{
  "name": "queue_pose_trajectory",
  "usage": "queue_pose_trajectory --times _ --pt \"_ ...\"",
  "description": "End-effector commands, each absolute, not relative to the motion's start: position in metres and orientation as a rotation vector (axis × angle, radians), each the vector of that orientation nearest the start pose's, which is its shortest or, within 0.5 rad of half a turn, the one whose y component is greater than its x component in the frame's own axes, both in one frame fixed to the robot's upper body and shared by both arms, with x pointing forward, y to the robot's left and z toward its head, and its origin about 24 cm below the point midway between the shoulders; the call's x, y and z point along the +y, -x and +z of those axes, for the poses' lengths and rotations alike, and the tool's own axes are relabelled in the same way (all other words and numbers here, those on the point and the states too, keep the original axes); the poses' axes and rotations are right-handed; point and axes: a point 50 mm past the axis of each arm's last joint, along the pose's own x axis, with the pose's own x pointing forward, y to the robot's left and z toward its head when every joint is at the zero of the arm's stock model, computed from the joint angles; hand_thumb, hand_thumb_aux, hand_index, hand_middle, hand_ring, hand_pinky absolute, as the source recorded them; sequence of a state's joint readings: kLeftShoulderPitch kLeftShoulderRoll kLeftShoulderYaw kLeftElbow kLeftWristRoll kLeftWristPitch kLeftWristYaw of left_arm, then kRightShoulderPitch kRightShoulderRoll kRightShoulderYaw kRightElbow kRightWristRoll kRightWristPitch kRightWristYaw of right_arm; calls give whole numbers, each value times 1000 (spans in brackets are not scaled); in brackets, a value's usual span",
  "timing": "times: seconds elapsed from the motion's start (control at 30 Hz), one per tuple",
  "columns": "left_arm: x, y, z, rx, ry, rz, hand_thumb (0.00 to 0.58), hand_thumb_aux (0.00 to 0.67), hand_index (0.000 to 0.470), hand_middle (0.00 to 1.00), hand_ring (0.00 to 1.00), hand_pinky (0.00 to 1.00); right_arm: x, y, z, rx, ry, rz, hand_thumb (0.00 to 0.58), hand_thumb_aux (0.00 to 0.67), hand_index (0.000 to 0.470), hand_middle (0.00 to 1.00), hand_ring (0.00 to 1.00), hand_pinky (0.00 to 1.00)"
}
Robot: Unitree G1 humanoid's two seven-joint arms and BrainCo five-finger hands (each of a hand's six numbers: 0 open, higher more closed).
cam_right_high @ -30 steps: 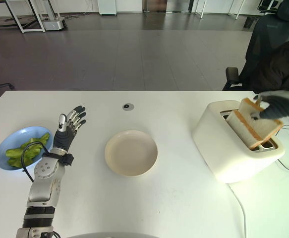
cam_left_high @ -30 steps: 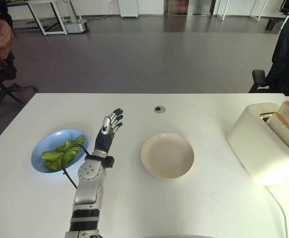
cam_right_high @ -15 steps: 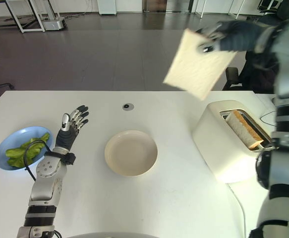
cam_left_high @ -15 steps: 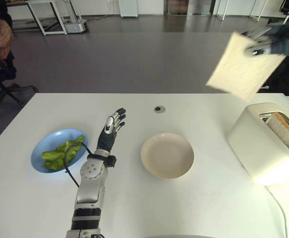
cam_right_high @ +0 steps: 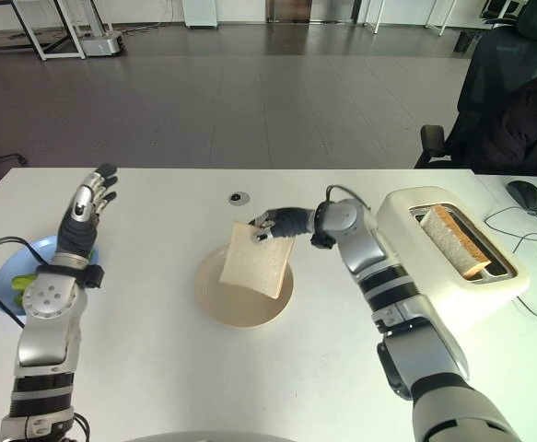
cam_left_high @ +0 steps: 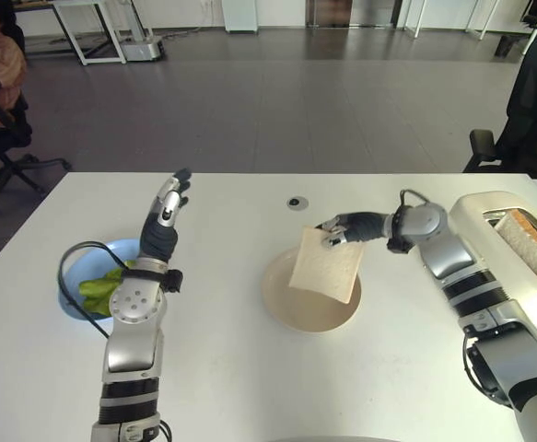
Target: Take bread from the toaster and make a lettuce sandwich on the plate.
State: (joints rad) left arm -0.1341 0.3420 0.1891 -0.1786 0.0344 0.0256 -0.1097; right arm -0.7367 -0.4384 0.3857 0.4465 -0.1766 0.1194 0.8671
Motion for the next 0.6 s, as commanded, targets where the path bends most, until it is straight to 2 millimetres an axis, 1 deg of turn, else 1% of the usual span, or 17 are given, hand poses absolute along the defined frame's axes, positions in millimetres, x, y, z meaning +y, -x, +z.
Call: queue_pose_trajectory --times 0.03,0.1,0.23,0.27,0.3,0.33,0.37,0.4,0.47,0.53,0.6 --pt "244 -269 156 -307 -567 102 0 0 0 0 0 0 -121 -342 79 313 830 1049 580 670 470 0 0 0" --pt "251 -269 161 -294 -682 126 0 0 0 0 0 0 -116 -339 71 330 801 1072 580 670 470 0 0 0" --pt "267 -267 169 -234 -1100 174 0 0 0 0 0 0 -109 -332 57 341 836 1110 580 670 470 0 0 0" --pt "270 -266 170 -226 -1195 187 0 0 0 0 0 0 -110 -332 56 337 865 1110 540 494 347 0 0 0" --pt "274 -265 172 -213 -1318 202 0 0 0 0 0 0 -110 -332 55 329 895 1108 447 349 245 0 0 0" --pt "277 -265 173 -201 -1434 213 0 0 0 0 0 0 -113 -332 55 326 926 1107 0 0 0 0 0 0" --pt "281 -264 174 -181 -1579 230 0 0 0 0 0 0 -115 -332 55 314 959 1110 0 0 0 0 0 0" --pt "284 -264 174 -167 -1669 237 0 0 0 0 0 0 -116 -332 58 298 976 1108 0 0 0 0 0 0" --pt "288 -263 174 -145 -1793 250 0 0 0 0 0 0 -118 -334 66 255 1015 1102 0 0 0 0 0 0" --pt "292 -262 172 -116 -1864 245 0 0 0 0 0 0 -119 -338 85 191 1035 1082 0 0 0 0 0 0" --pt "298 -261 167 -75 -1914 226 0 0 0 0 0 0 -119 -344 111 114 1040 1043 0 0 0 0 0 0"
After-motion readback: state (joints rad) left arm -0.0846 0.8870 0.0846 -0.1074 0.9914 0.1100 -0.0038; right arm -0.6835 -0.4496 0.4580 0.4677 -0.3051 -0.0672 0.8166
